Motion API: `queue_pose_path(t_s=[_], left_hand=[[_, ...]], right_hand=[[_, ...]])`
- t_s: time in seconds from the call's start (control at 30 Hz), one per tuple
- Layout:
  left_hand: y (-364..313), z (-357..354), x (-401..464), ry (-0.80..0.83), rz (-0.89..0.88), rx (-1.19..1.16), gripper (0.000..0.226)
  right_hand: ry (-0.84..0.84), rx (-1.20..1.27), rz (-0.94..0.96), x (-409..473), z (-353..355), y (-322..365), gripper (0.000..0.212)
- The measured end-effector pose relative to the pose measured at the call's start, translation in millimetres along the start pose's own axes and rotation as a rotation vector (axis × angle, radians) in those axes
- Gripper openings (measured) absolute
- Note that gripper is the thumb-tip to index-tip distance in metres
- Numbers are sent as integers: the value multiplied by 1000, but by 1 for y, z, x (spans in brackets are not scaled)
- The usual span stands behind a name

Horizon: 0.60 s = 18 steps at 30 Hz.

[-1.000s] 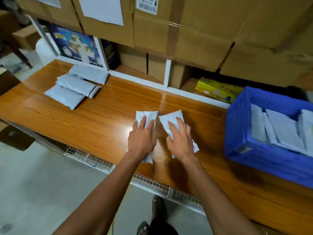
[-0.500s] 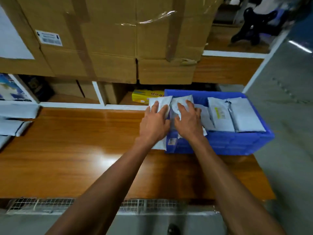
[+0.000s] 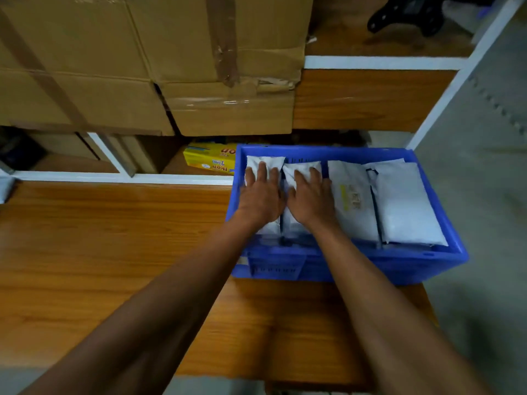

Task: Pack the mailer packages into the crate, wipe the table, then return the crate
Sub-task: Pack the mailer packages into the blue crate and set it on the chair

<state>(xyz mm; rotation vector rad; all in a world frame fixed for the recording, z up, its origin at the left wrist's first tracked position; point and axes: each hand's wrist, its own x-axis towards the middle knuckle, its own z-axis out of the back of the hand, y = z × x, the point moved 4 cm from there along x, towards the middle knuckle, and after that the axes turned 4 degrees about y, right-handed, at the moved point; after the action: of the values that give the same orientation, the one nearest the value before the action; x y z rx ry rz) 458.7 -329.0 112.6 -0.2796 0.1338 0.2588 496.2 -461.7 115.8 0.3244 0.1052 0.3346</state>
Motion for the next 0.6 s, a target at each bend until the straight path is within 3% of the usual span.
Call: queue_pose_path(t_s=[0.17,0.37,0.6], left_hand=[[11,-39,11,71,37,28,76],[8,-42,8,93,64,138,78],[5,-8,-15,78,-14,-42,72]], right_hand=[[67,-5,32,16,-42,-6,66],[152,16,31,19,-48,-7,63],[95,44,34,1,-24,1,57]])
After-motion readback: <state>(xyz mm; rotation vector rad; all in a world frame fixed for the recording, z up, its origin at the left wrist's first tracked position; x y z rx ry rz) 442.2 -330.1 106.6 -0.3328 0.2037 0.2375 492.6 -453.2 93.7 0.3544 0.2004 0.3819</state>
